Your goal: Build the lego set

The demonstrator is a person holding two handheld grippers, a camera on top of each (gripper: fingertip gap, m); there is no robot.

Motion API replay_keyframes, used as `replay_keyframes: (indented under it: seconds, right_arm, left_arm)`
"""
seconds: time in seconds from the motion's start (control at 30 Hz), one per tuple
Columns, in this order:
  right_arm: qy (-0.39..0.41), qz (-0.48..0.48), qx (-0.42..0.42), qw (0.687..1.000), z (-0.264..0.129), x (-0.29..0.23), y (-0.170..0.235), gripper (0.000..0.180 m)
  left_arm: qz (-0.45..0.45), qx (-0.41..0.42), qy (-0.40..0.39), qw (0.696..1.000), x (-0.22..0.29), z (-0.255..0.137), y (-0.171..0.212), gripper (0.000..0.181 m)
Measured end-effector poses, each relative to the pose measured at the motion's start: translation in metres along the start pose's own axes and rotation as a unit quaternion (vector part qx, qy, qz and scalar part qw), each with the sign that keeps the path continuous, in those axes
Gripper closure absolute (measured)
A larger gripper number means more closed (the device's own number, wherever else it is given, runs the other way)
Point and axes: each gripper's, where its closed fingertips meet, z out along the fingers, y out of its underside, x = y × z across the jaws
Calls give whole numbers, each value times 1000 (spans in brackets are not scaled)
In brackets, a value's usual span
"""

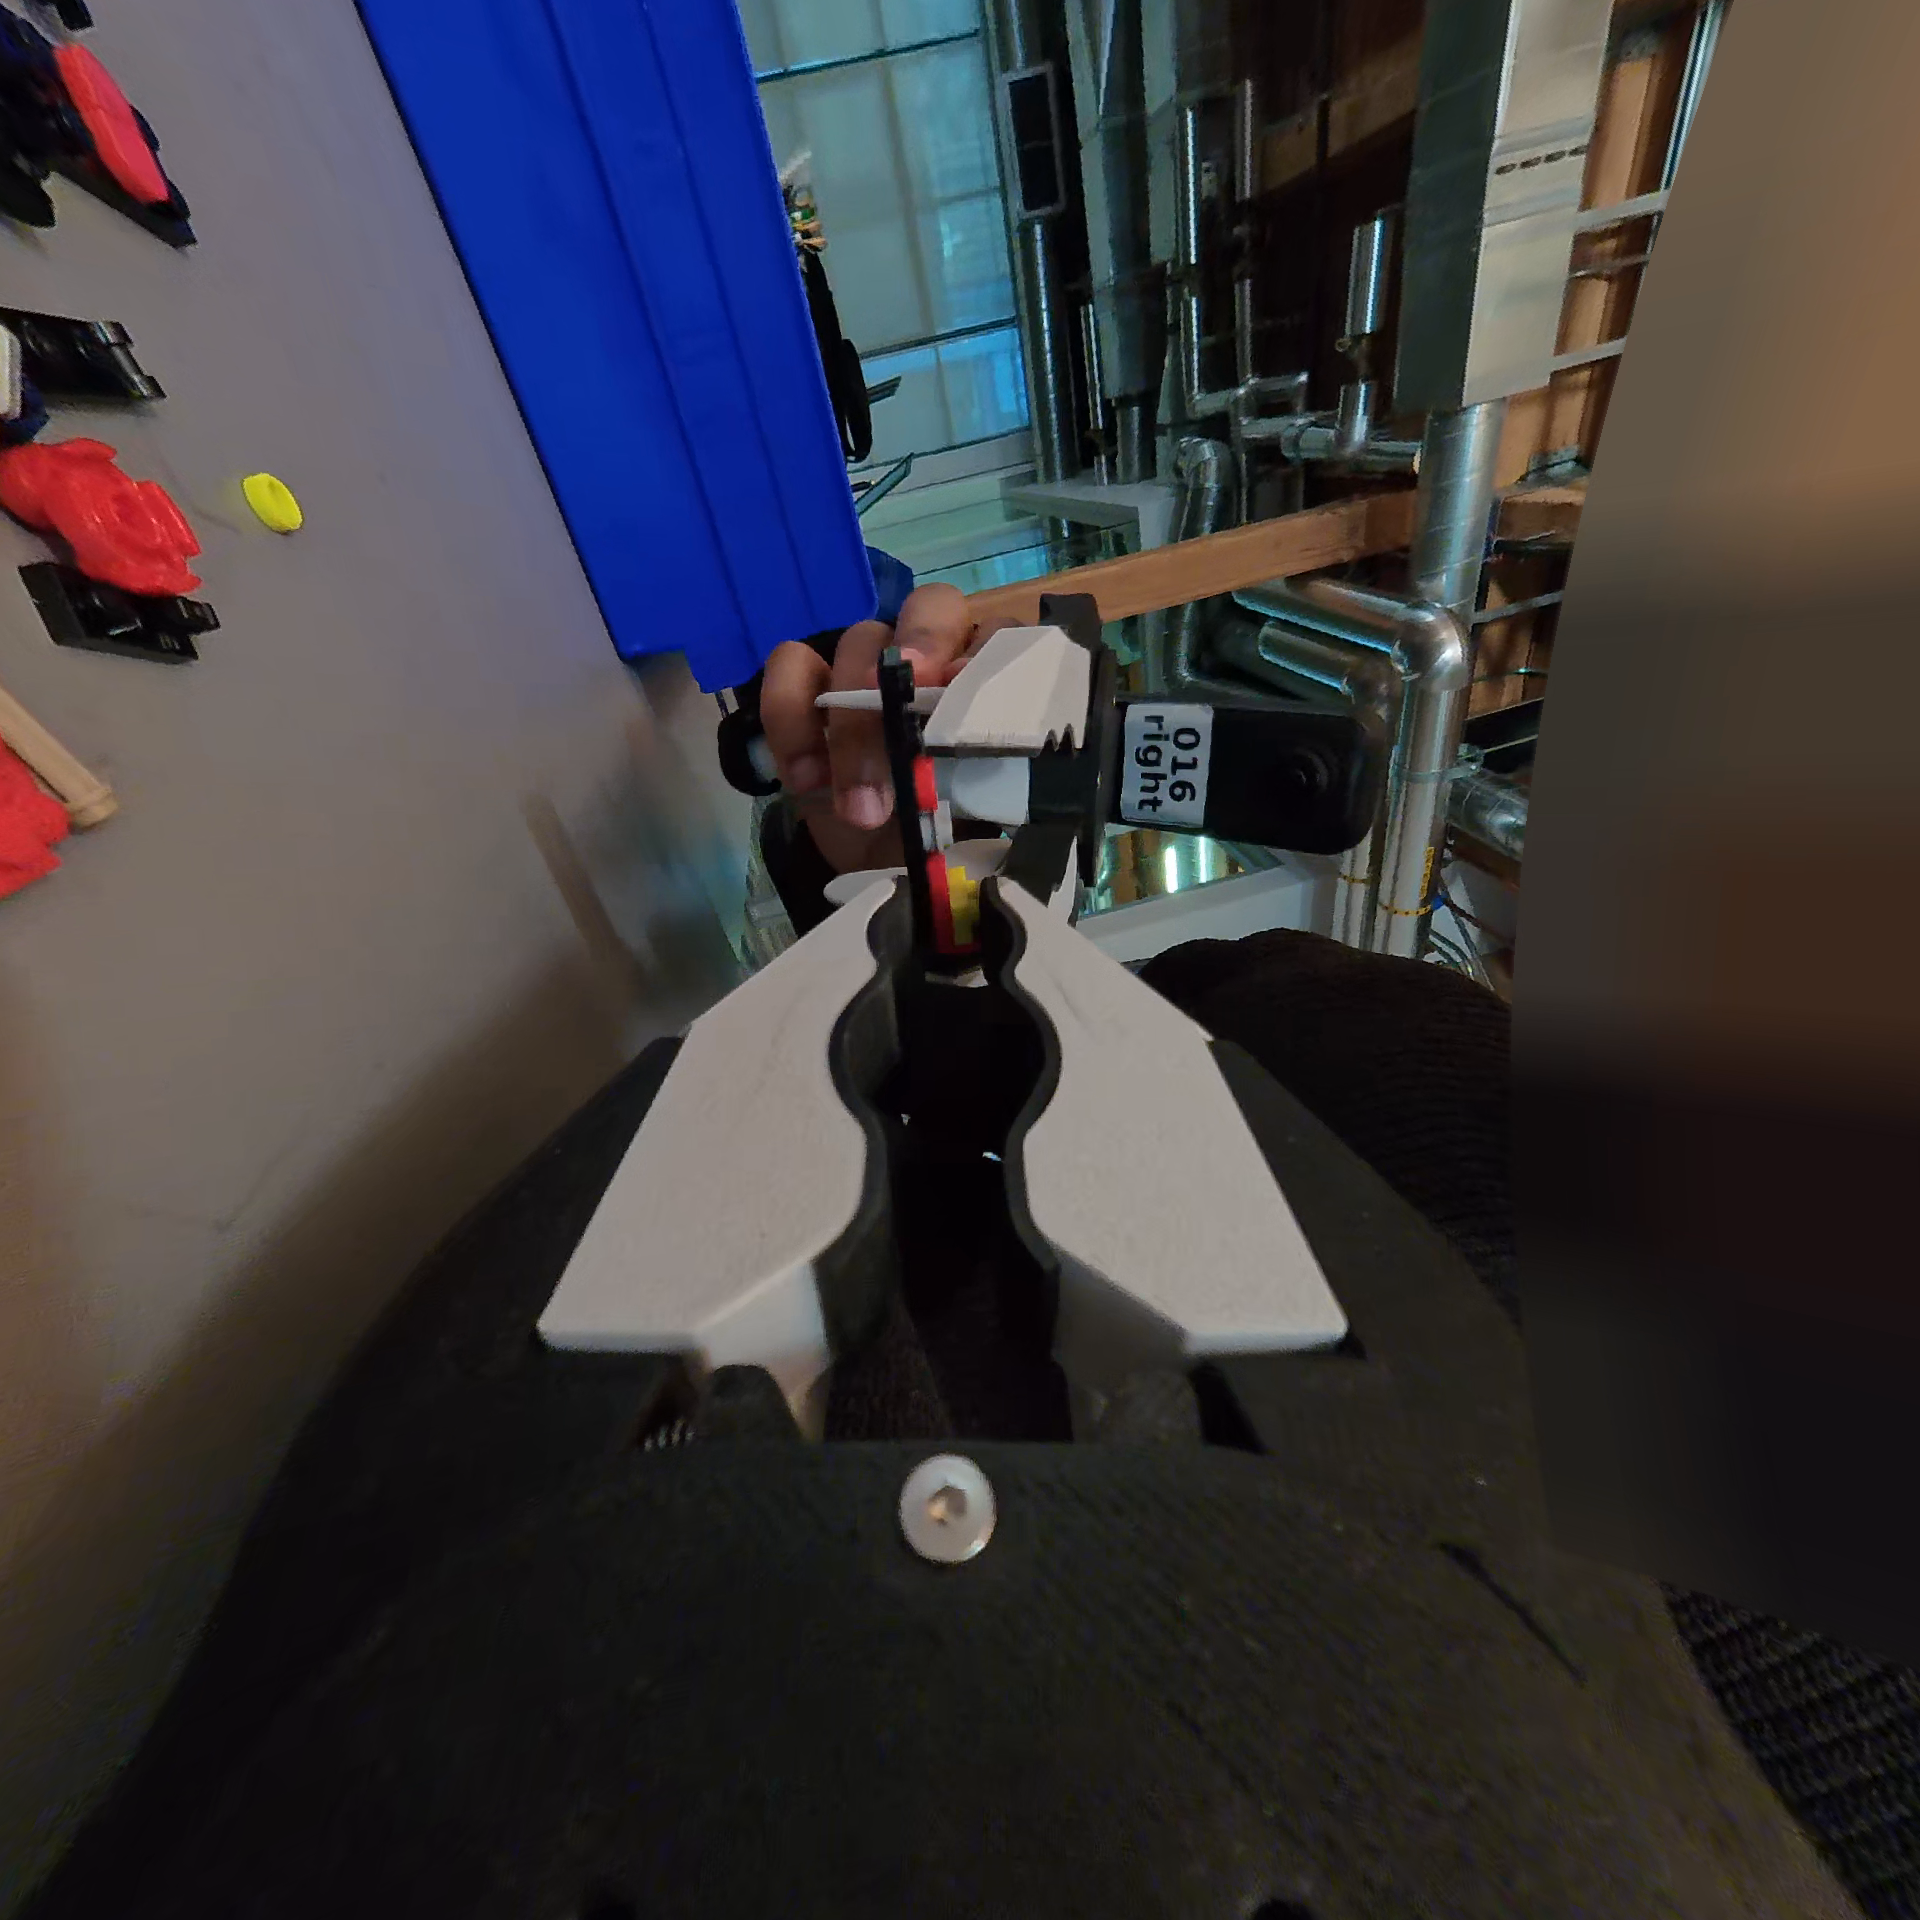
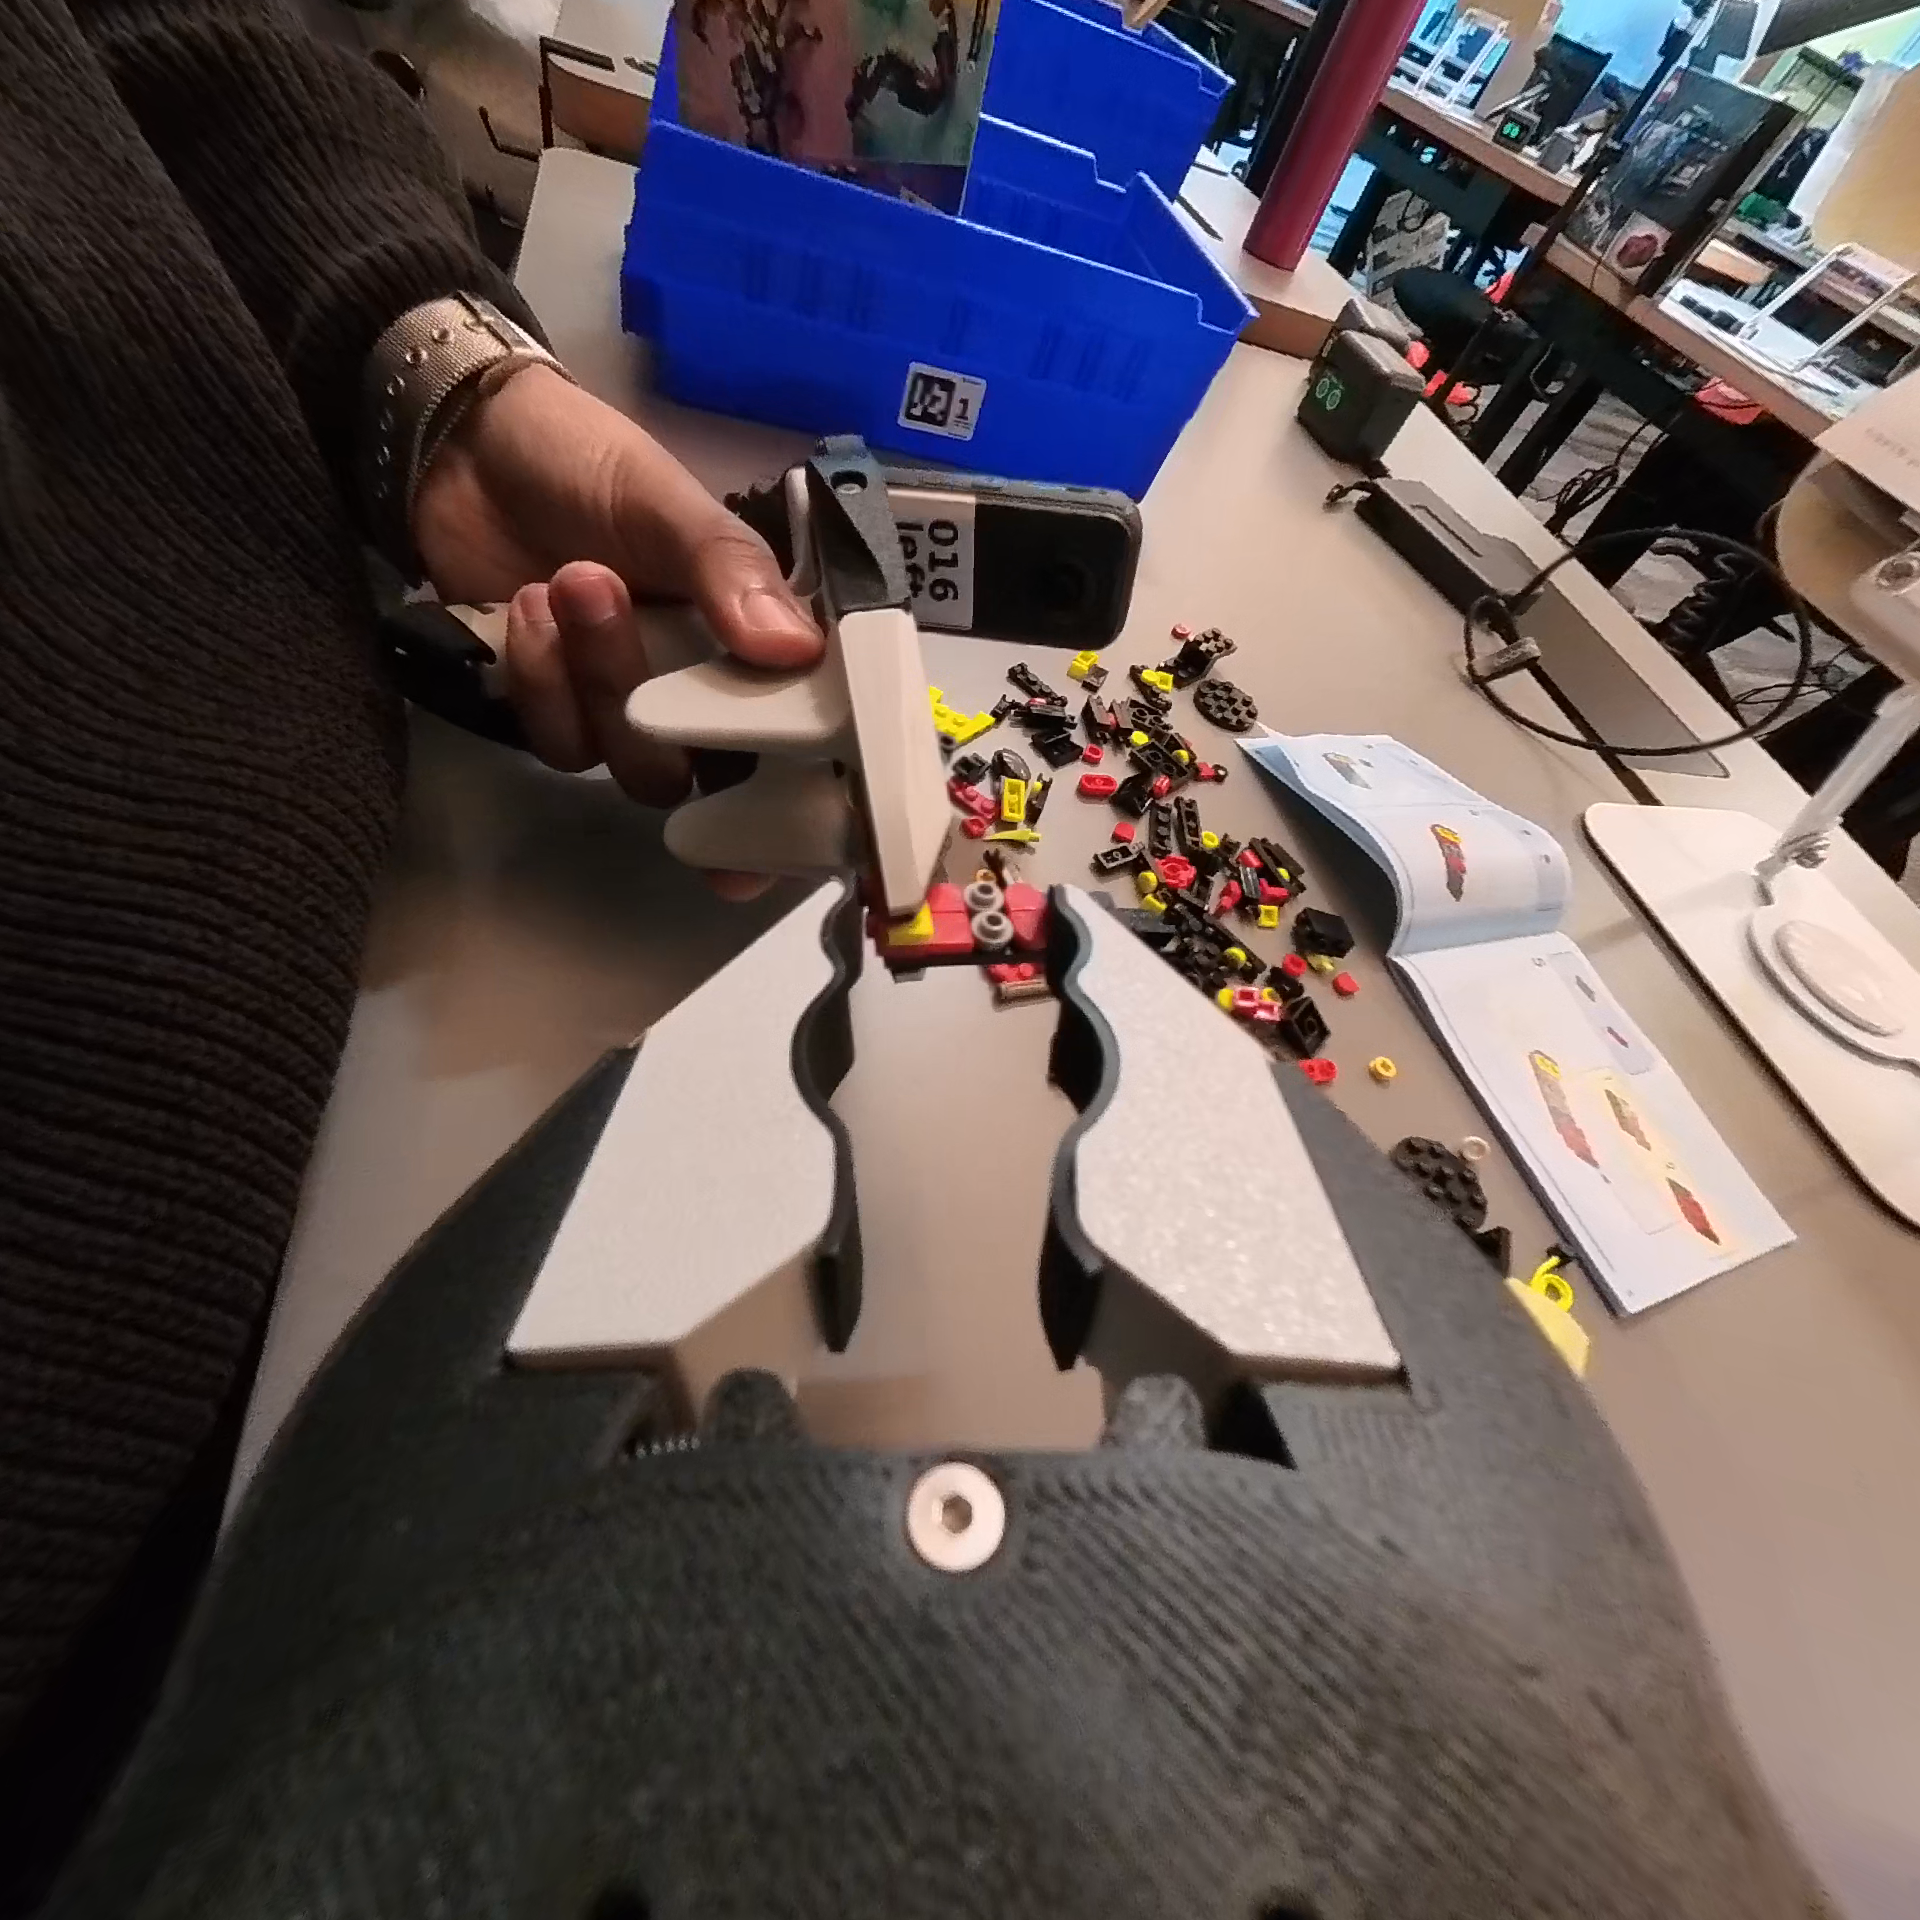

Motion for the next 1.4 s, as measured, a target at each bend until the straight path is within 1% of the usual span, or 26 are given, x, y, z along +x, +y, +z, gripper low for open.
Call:
replay_keyframes:
  seconds: [0.2,0.23,0.3,0.33,0.37,0.4,0.43,0.53,0.63,0.67,0.8,0.87,1.0,1.1,1.23,1.3,1.4]
  right_arm:
    - [6,-13,-3,1000,0,0,-1,146]
    - [0,-14,-2,1000,0,-2,-1,157]
    - [1,-4,1,1000,2,-2,-1,156]
    - [1,7,7,1000,2,-2,-2,153]
    - [6,21,17,1000,1,1,-4,136]
    - [10,41,27,999,0,5,-7,123]
    - [8,64,39,997,-2,8,-9,123]
    - [1,143,81,986,-11,22,-14,125]
    - [-10,207,102,973,-19,34,-12,130]
    - [-17,226,106,968,-21,36,-10,134]
    - [-80,302,124,942,-23,30,-10,146]
    - [-104,322,130,932,-24,28,-11,147]
    - [-114,297,114,941,-23,21,-8,147]
    - [-122,244,96,957,-24,12,-7,144]
    - [-141,161,56,975,-25,-6,3,147]
    - [-144,135,46,979,-23,-13,4,147]
    - [-152,111,37,981,-22,-21,6,150]
  left_arm:
    - [-5,4,4,1000,1,-1,-1,172]
    - [-5,5,4,1000,1,-1,-1,172]
    - [-6,13,1,1000,-1,-2,-4,171]
    - [-7,13,0,1000,-1,-3,-4,172]
    - [-7,17,0,1000,-2,-3,-5,172]
    - [-8,25,1,1000,-1,-5,-8,172]
    - [-6,31,1,999,-1,-6,-11,172]
    - [8,36,-9,999,-3,-11,-16,172]
    - [8,31,4,999,1,-12,-16,172]
    - [6,21,10,1000,2,-11,-13,173]
    - [2,-23,44,999,13,-5,-1,172]
    - [6,-41,54,998,17,-3,6,172]
    - [0,-62,72,995,23,-1,13,172]
    - [-8,-82,79,993,24,0,19,172]
    - [-23,-130,59,990,18,-2,33,172]
    - [-33,-165,41,985,11,-4,45,172]
    - [-40,-186,29,981,7,-4,53,172]
